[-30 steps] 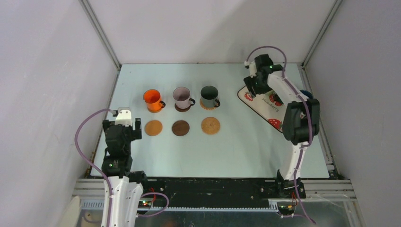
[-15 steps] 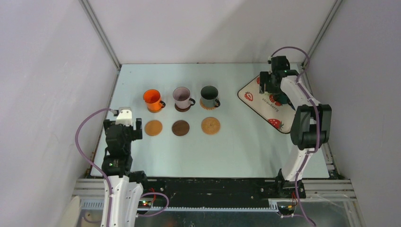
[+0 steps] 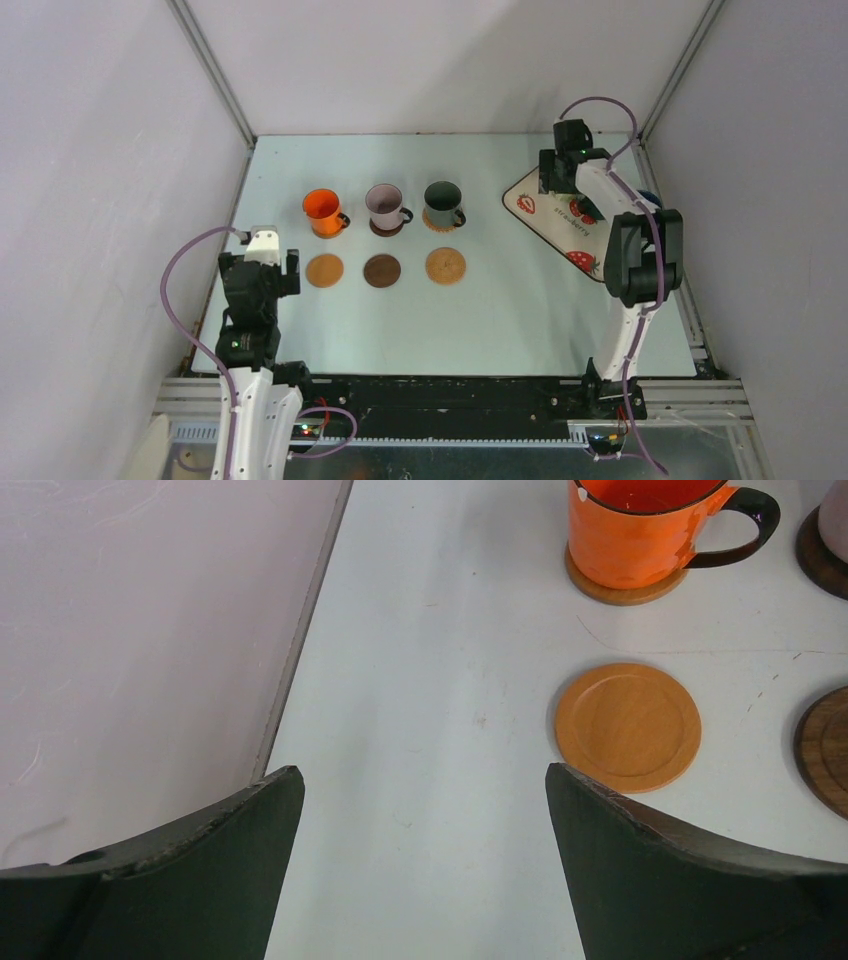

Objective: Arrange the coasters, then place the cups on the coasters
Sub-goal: Pick up the cup from the tray.

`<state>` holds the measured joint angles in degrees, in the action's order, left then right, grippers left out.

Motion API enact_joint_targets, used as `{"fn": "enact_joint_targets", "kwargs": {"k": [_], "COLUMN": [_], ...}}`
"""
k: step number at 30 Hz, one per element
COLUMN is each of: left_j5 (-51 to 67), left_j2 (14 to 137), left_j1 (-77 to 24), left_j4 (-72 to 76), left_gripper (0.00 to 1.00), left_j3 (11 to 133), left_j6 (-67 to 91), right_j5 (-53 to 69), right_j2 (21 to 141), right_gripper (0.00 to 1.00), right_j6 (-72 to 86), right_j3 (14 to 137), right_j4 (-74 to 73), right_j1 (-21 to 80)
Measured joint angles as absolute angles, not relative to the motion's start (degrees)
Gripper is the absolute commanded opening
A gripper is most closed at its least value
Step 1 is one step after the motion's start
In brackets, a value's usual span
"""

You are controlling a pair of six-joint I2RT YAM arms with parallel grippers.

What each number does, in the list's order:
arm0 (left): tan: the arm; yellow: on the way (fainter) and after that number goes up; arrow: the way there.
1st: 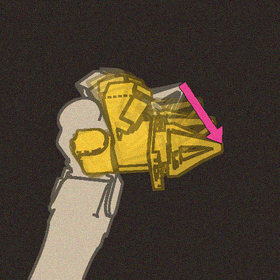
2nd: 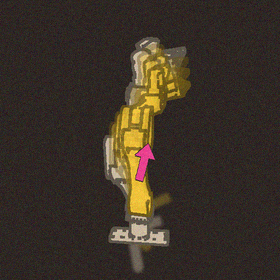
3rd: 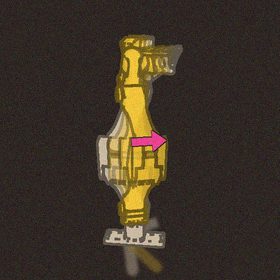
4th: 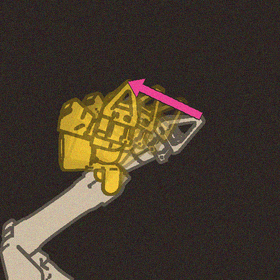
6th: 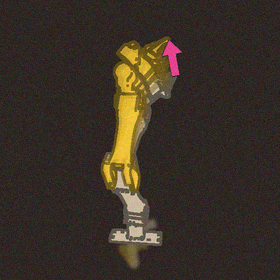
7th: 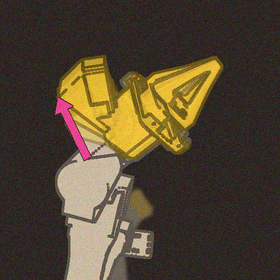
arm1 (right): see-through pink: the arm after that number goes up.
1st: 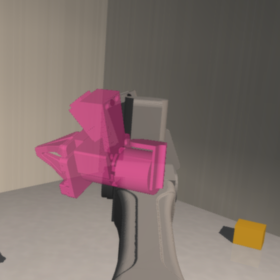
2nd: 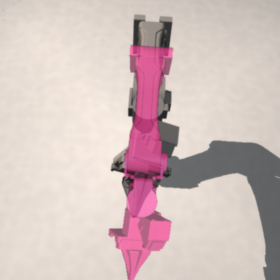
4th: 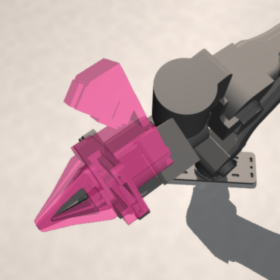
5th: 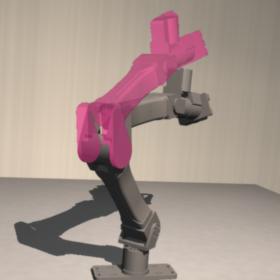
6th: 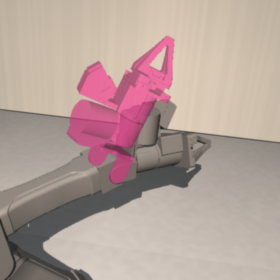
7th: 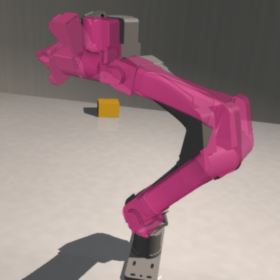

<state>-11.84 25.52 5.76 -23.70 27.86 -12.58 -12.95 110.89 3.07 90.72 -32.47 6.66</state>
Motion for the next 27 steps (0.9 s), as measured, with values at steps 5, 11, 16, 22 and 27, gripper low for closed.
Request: {"fn": "enact_joint_targets", "kwargs": {"k": [5, 11, 16, 22, 27], "left_j5": [-12.1, -12.7, -13.1, -13.3, -13.3], "left_j2": [26.0, 26.3, 26.9, 27.2, 27.0], "left_j1": [5.8, 5.8, 5.8, 5.8, 5.8], "left_j4": [-23.7, -23.7, -23.6, -23.6, -23.6], "left_gripper": [0.98, 0.98, 0.98, 0.98, 0.98], "left_j3": [27.9, 27.9, 27.9, 27.9, 27.9], "left_j6": [-12.6, -12.6, -12.6, -12.6, -12.6], "right_j5": [-17.4, -19.8, -20.3, -20.1, -19.2], "right_j2": [115.1, 118.7, 119.8, 120.0, 121.3], "right_gripper": [0.68, 0.62, 0.5, 0.44, 0.32], "right_j6": [2.8, 2.7, 2.4, 1.9, 1.8], "right_j3": [93.7, 96.5, 97.0, 97.1, 97.8], "right_j4": [-31.4, -31.3, -31.4, -31.5, -32.1], "right_j1": [8.5, 7.4, 6.1, 6.2, 6.1]}}
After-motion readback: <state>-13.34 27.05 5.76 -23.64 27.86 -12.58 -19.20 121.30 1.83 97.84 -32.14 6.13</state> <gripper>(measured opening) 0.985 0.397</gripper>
